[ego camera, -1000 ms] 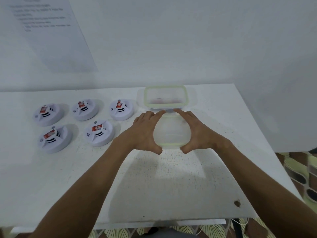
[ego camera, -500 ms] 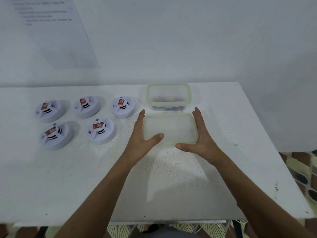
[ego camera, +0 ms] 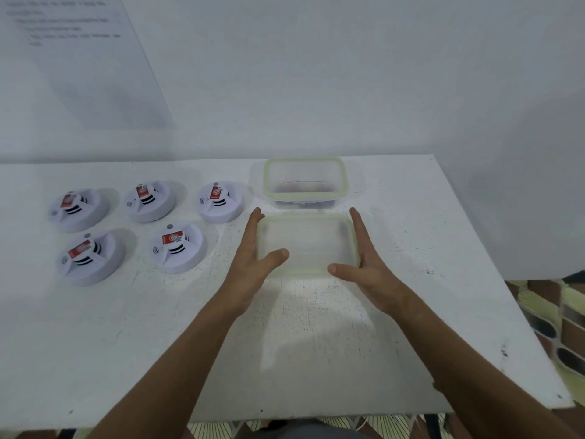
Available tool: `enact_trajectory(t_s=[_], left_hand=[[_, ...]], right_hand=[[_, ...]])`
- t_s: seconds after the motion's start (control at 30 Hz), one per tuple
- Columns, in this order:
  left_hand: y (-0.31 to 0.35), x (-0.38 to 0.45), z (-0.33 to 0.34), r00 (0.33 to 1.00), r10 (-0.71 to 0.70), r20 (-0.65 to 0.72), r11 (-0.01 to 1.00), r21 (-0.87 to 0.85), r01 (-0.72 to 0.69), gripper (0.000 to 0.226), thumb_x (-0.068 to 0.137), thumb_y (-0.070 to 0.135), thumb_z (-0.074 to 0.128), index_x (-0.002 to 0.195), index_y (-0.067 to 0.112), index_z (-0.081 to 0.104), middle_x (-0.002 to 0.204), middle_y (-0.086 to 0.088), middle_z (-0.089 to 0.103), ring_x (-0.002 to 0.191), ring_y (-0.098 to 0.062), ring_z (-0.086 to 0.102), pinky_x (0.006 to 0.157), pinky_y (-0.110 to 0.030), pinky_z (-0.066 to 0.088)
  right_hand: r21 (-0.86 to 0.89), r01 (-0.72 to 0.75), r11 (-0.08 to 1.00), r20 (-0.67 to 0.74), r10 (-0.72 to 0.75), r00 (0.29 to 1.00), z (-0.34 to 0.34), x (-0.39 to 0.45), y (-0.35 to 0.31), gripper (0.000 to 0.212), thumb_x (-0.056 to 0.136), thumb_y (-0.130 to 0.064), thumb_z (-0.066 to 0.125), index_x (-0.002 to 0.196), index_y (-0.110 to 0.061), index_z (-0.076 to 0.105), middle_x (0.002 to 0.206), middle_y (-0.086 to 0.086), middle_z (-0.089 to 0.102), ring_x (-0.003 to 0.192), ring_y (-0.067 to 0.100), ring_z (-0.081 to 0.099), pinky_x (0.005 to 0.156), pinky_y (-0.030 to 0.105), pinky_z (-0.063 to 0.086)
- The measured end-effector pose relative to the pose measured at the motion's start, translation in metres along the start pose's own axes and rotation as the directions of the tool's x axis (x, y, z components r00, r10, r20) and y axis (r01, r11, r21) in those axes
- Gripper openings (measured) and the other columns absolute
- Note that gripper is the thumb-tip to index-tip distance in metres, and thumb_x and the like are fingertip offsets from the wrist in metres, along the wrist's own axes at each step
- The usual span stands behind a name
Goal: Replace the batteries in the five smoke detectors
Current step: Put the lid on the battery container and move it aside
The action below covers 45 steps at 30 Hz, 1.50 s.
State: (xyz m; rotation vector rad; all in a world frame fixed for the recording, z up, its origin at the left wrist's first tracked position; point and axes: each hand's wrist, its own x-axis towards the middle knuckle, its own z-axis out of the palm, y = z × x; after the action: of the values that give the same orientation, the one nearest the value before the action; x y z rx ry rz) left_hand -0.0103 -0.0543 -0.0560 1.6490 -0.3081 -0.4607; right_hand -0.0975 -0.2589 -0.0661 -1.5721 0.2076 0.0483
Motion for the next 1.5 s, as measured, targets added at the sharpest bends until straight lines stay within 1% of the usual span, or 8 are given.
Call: enact_trajectory(t_s=[0.17, 0.3, 0.5, 0.77, 1.0, 1.3, 1.4, 1.5], left_hand=[[0.005, 0.012, -0.008, 1.0, -0.019, -0.014, 0.985, 0.171, 0.021, 0.069, 0.09, 0.041, 0.063, 0.147, 0.043, 0.026, 0.155, 0.019, 0.026, 0.142, -0.003, 0.023, 0.117, -0.036, 0.025], [0.022, 0.032, -0.014, 0.995, 0.039, -0.096, 0.965, 0.262, -0.012, 0.053, 0.091, 0.041, 0.061, 0.14, 0.037, 0.043, 0.147, 0.012, 0.041, 0.133, -0.005, 0.038, 0.109, -0.027, 0.032], [0.045, 0.08, -0.019, 0.997, -0.068, -0.028, 0.935, 0.347, 0.074, 0.048, 0.095, 0.045, 0.051, 0.142, 0.043, 0.039, 0.149, 0.011, 0.039, 0.135, -0.011, 0.038, 0.106, -0.029, 0.032], [0.035, 0.068, -0.017, 0.993, -0.107, -0.049, 0.961, 0.251, 0.116, 0.042, 0.1, 0.033, 0.035, 0.14, 0.043, 0.041, 0.132, 0.013, 0.053, 0.118, -0.005, 0.048, 0.094, -0.022, 0.031], [0.026, 0.041, -0.02, 0.996, -0.091, -0.001, 0.964, 0.249, 0.089, 0.063, 0.09, 0.036, 0.063, 0.143, 0.049, 0.033, 0.137, 0.018, 0.038, 0.121, -0.001, 0.039, 0.097, -0.025, 0.033], [0.016, 0.019, -0.022, 0.998, -0.057, 0.035, 0.97, 0.24, 0.046, 0.079, 0.082, 0.046, 0.069, 0.148, 0.045, 0.025, 0.141, 0.02, 0.038, 0.123, 0.001, 0.041, 0.089, -0.013, 0.037], [0.01, 0.015, -0.021, 0.998, -0.053, 0.036, 0.963, 0.268, 0.042, 0.087, 0.078, 0.049, 0.072, 0.148, 0.046, 0.021, 0.144, 0.015, 0.039, 0.127, -0.005, 0.043, 0.097, -0.023, 0.042], [0.007, 0.014, -0.019, 0.999, -0.048, 0.021, 0.957, 0.287, 0.04, 0.087, 0.076, 0.055, 0.072, 0.146, 0.049, 0.021, 0.145, 0.014, 0.038, 0.133, -0.008, 0.04, 0.11, -0.036, 0.038]], right_hand=[[-0.12, -0.011, 0.993, -0.062, 0.004, 0.998, 0.002, 0.004, -0.012, 0.093, 0.078, -0.045, 0.075, 0.154, -0.036, 0.022, 0.14, -0.027, 0.038, 0.126, -0.007, 0.044, 0.088, 0.01, 0.049], [-0.311, 0.003, 0.95, -0.09, -0.033, 0.995, -0.011, 0.018, -0.023, 0.08, 0.078, -0.075, 0.06, 0.147, -0.05, 0.028, 0.163, -0.015, 0.015, 0.149, 0.018, 0.027, 0.116, 0.049, 0.036], [-0.367, -0.032, 0.93, -0.192, -0.041, 0.981, -0.029, 0.066, -0.051, 0.061, 0.098, -0.052, 0.048, 0.153, -0.04, 0.025, 0.165, -0.012, 0.016, 0.152, 0.01, 0.015, 0.123, 0.041, 0.019], [-0.242, -0.068, 0.968, -0.163, 0.029, 0.986, -0.021, 0.058, -0.049, 0.049, 0.104, -0.033, 0.044, 0.152, -0.032, 0.034, 0.161, -0.01, 0.028, 0.148, 0.009, 0.025, 0.117, 0.032, 0.022], [-0.288, -0.073, 0.955, -0.138, 0.034, 0.99, -0.011, 0.04, -0.032, 0.062, 0.097, -0.038, 0.058, 0.15, -0.046, 0.027, 0.158, -0.006, 0.034, 0.142, 0.016, 0.037, 0.116, 0.045, 0.036], [-0.273, -0.039, 0.961, -0.119, 0.006, 0.993, -0.008, 0.028, -0.025, 0.062, 0.098, -0.038, 0.057, 0.151, -0.046, 0.025, 0.158, -0.01, 0.031, 0.136, 0.014, 0.042, 0.103, 0.03, 0.043], [-0.281, -0.033, 0.959, -0.146, -0.009, 0.989, -0.006, 0.03, -0.025, 0.061, 0.098, -0.036, 0.057, 0.151, -0.043, 0.027, 0.151, -0.009, 0.038, 0.125, 0.014, 0.049, 0.086, 0.019, 0.046], [-0.293, -0.017, 0.956, -0.179, -0.038, 0.983, -0.004, 0.033, -0.024, 0.06, 0.097, -0.036, 0.059, 0.149, -0.041, 0.03, 0.148, -0.006, 0.042, 0.121, 0.017, 0.054, 0.093, 0.03, 0.051]])
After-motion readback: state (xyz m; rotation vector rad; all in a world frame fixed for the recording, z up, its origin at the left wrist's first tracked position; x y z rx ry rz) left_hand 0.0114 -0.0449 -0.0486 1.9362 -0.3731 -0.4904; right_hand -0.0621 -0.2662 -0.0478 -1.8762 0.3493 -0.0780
